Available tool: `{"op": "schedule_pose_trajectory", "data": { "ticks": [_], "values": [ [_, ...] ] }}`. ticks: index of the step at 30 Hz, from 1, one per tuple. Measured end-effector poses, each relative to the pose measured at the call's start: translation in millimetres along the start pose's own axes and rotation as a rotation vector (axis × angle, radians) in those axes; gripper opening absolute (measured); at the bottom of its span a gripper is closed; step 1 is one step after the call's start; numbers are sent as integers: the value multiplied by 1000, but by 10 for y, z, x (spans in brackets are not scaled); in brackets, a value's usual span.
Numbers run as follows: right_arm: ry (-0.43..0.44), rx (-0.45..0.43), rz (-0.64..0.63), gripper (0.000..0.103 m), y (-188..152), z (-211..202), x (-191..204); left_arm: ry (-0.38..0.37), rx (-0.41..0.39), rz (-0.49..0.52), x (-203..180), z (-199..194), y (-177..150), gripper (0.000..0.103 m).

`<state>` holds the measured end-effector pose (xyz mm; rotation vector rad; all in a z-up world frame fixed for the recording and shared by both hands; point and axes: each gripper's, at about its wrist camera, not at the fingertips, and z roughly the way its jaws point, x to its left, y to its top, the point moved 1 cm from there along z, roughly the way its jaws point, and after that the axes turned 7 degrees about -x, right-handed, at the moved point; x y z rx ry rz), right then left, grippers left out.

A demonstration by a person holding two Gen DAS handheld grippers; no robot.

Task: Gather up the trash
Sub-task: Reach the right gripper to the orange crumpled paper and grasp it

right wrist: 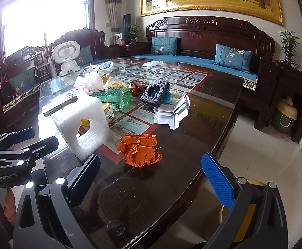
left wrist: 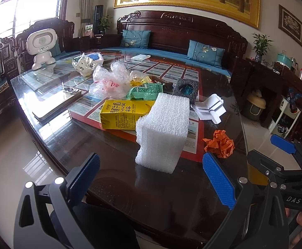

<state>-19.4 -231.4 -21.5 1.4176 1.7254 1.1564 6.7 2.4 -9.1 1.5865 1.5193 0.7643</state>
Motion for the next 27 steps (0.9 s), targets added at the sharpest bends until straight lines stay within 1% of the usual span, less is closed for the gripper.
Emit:
{"op": "schedule_pose_trajectory", "data": {
  "ticks": [6,14,20,27],
  "values": [
    [6,12,4,95,-13,60,-14,-4,7,5,-9,0,-19,99],
    [19,25,-9,95,-4,160,-6,-15,19,-15,59,41,-11,99],
    [38,68,-34,95,-13,379,32,-57,35,-29,93,107,-36,99],
    [33,94,-66,94,44,672,63,-47,47,-42,152,170,-43,99]
  ]
}}
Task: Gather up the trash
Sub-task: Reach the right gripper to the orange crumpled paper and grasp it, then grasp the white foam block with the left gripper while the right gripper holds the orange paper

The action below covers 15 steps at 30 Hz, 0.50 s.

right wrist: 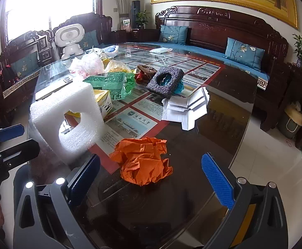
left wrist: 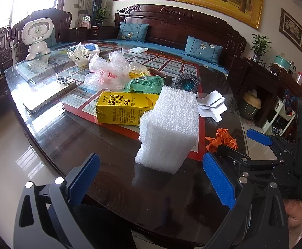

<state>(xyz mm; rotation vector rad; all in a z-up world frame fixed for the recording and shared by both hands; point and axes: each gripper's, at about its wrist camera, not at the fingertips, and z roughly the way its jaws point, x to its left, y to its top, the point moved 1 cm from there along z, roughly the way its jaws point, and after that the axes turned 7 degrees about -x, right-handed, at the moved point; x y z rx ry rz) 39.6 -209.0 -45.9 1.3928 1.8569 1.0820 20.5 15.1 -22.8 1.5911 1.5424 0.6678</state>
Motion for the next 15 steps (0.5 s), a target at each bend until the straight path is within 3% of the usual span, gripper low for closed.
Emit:
{"op": "schedule_pose_trajectory", "data": {
  "ticks": [6,7,8,15],
  "values": [
    [2,43,-6,79,-5,152,-20,6,7,11,0,54,7,99],
    [23,49,-7,67,-12,164,-22,6,10,12,-7,71,10,99],
    [50,53,-2,49,-20,172,-32,3,12,12,-13,82,6,99],
    [98,-11,50,45,8,-48,-139,-4,13,51,-103,201,49,99]
  ]
}}
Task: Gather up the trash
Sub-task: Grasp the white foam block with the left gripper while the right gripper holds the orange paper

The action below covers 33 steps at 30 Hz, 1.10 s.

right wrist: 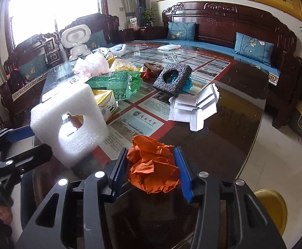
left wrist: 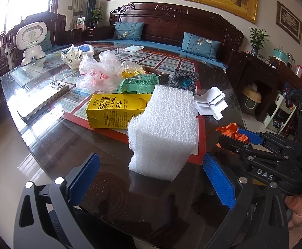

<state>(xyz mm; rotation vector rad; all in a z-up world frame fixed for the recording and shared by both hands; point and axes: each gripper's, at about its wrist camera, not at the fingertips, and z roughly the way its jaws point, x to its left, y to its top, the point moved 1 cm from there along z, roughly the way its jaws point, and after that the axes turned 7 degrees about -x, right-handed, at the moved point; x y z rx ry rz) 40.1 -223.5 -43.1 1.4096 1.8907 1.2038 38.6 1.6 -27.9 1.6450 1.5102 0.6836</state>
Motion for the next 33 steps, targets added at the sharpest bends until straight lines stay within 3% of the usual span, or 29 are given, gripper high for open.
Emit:
{"op": "schedule_pose_trajectory", "data": {
  "ticks": [9,13,14,23,29,33],
  "values": [
    [9,-62,0,46,94,-357,-18,8,-5,26,-57,251,136,97],
    [14,-82,-3,46,109,-447,-6,-9,18,9,-61,277,165,60],
    [16,-86,-2,46,111,-462,-4,-6,27,5,-59,293,167,56],
    [32,-79,3,46,75,-512,-6,-19,-7,32,-173,113,166,54],
    [48,-81,13,46,69,-566,-62,-79,-33,101,-452,-88,177,54],
    [14,-83,24,46,46,-682,-247,-122,-38,148,-692,-168,172,54]
  ]
}}
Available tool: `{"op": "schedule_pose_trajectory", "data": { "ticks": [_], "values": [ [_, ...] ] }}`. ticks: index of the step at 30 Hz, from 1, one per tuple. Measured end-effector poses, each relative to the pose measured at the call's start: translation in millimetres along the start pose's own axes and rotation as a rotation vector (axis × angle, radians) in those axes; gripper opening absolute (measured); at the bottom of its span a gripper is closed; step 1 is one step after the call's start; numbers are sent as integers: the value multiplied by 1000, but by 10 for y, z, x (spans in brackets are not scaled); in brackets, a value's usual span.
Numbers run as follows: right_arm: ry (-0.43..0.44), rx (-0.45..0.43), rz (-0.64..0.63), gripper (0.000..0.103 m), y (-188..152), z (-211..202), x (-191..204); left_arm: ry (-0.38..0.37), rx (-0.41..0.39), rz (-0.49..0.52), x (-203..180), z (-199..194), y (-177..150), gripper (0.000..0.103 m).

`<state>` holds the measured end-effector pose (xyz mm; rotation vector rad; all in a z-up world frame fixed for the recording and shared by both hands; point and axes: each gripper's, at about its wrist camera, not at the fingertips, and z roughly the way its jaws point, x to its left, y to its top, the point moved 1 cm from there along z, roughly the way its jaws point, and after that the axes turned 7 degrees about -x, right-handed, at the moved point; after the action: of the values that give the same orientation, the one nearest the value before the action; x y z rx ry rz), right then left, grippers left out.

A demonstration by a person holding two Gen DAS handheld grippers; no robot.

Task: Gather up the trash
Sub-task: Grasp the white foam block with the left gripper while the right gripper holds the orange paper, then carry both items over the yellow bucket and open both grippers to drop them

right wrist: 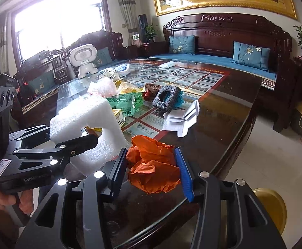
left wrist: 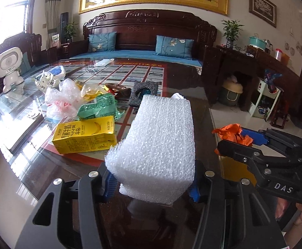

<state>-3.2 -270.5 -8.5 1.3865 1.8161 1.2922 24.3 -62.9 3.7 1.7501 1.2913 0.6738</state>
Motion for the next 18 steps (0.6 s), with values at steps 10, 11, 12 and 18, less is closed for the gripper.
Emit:
{"op": "schedule_pose_trajectory", "data": {
  "ticks": [10,11,12,18],
  "values": [
    [-111,25,57,46,-166,-455,-824,-141,55,127,-853,294,87,54],
    [-121,28,66,46,-193,-500,-911,-157,60,138,-943,335,95,54],
    [-131,31,75,46,-220,-544,-999,-172,66,152,-1048,380,99,54],
    [-205,44,123,46,-386,-808,-1540,-283,133,225,-1756,757,120,54]
  ]
}}
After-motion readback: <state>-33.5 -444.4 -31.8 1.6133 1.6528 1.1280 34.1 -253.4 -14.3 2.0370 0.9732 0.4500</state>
